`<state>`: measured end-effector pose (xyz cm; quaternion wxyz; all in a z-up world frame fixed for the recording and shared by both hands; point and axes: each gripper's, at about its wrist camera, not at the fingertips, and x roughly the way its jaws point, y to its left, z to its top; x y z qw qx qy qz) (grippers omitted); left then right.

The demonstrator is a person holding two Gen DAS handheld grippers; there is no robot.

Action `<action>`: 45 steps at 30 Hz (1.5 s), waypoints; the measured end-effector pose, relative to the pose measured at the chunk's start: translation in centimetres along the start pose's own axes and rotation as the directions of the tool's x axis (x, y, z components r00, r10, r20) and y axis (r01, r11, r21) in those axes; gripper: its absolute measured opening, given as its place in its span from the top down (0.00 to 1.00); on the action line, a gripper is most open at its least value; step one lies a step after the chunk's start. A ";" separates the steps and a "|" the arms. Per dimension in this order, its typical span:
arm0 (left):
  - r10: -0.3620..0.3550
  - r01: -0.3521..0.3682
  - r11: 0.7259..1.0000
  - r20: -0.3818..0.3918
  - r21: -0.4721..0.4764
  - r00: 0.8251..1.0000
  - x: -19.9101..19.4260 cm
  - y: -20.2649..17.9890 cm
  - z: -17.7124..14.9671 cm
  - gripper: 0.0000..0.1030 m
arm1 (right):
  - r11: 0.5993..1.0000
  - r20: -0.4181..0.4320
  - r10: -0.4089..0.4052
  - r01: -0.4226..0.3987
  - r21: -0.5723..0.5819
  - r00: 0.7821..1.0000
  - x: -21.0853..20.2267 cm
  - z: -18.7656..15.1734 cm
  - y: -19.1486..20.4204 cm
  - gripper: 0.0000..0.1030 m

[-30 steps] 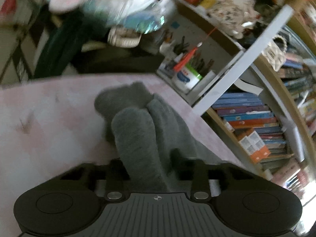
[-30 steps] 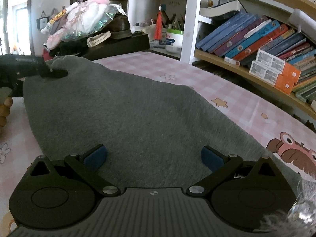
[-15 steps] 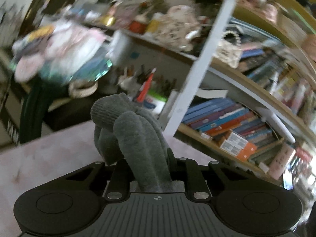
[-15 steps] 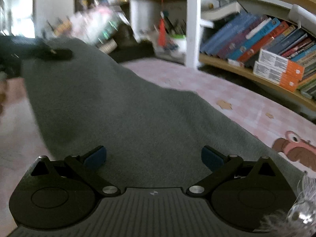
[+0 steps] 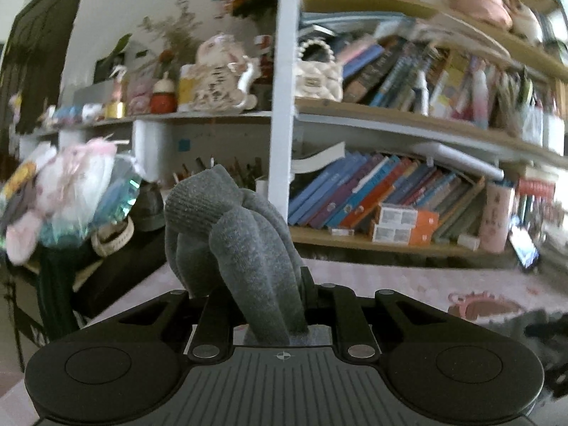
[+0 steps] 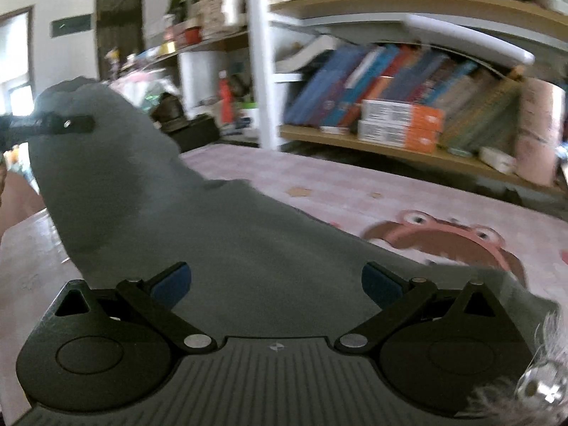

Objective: Fold clothes

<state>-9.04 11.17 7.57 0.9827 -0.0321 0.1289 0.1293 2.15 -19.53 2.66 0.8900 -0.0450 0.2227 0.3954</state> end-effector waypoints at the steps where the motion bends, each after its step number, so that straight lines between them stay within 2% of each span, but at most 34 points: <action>1: 0.003 -0.003 1.000 -0.003 0.017 1.000 0.0 -0.5 0.0 0.84 | 1.000 0.012 -0.005 0.005 0.003 1.000 -0.5 0.0 -0.1 0.00; 8: 0.015 -0.013 0.988 -0.010 0.152 1.000 -0.2 -3.5 0.0 0.84 | 1.000 0.063 0.005 -0.005 0.001 0.998 -2.1 0.2 -0.1 0.00; 16: -0.022 0.032 0.972 -0.045 0.234 0.999 -0.4 -6.2 -0.2 0.81 | 0.999 0.079 0.010 -0.013 0.033 0.997 -2.4 0.5 -0.6 0.00; 20: -0.058 0.076 0.951 -0.069 0.298 0.996 -0.5 -8.2 -1.0 0.78 | 0.997 0.081 0.014 -0.021 0.081 0.997 -2.4 0.5 -1.3 0.00; 22: -0.089 0.116 0.932 -0.094 0.343 0.992 -0.5 -9.7 -1.7 0.72 | 0.993 0.083 0.020 -0.029 0.115 0.996 -2.3 0.5 -1.8 0.00; 23: -0.113 0.150 0.923 -0.123 0.354 0.986 -0.5 -10.4 -2.2 0.67 | 0.990 0.089 0.021 -0.033 0.137 0.996 -2.4 0.6 -2.1 0.00; 24: -0.138 0.185 0.913 -0.152 0.364 0.979 -0.4 -11.2 -2.7 0.52 | 0.986 0.097 0.022 -0.038 0.163 0.995 -2.5 0.6 -2.4 0.00; 25: -0.159 0.213 0.906 -0.174 0.365 0.972 -0.4 -11.6 -3.1 0.32 | 0.980 0.107 0.025 -0.046 0.196 0.994 -2.6 0.7 -2.8 0.00; 26: -0.179 0.242 0.899 -0.197 0.365 0.964 -0.4 -12.0 -3.5 0.26 | 0.972 0.116 0.029 -0.055 0.230 0.993 -2.8 0.7 -3.3 0.00; 29: -0.239 0.326 0.873 -0.264 0.362 0.934 -0.5 -13.3 -4.8 0.24 | 0.935 0.124 0.051 -0.090 0.342 0.991 -2.8 0.6 -4.9 0.00; 32: -0.295 0.406 0.843 -0.328 0.353 0.898 -0.5 -14.5 -6.1 0.24 | 0.881 0.108 0.089 -0.129 0.455 0.990 -2.3 0.3 -6.5 0.00; 34: -0.306 0.407 0.850 -0.315 0.336 0.898 -0.8 -14.0 -5.6 0.24 | 0.846 0.095 0.115 -0.148 0.512 0.989 -2.0 0.0 -7.1 0.00; 35: -0.314 0.406 0.858 -0.304 0.314 0.899 -0.9 -13.6 -5.3 0.24 | 0.842 0.093 0.119 -0.150 0.518 0.988 -1.9 0.0 -7.2 0.00; 40: -0.338 0.391 0.899 -0.254 0.198 0.906 -0.6 -11.5 -4.2 0.24 | 0.850 0.091 0.122 -0.151 0.505 0.988 -2.0 0.0 -6.6 0.00; 42: -0.314 0.365 0.916 -0.265 0.169 0.912 0.1 -11.0 -4.5 0.25 | 0.854 0.084 0.125 -0.150 0.498 0.989 -1.9 0.0 -6.4 0.00; 45: -0.281 0.347 0.923 -0.325 0.167 0.903 1.3 -11.1 -6.0 0.24 | 0.861 0.067 0.129 -0.145 0.488 0.989 -1.6 -0.1 -6.2 0.00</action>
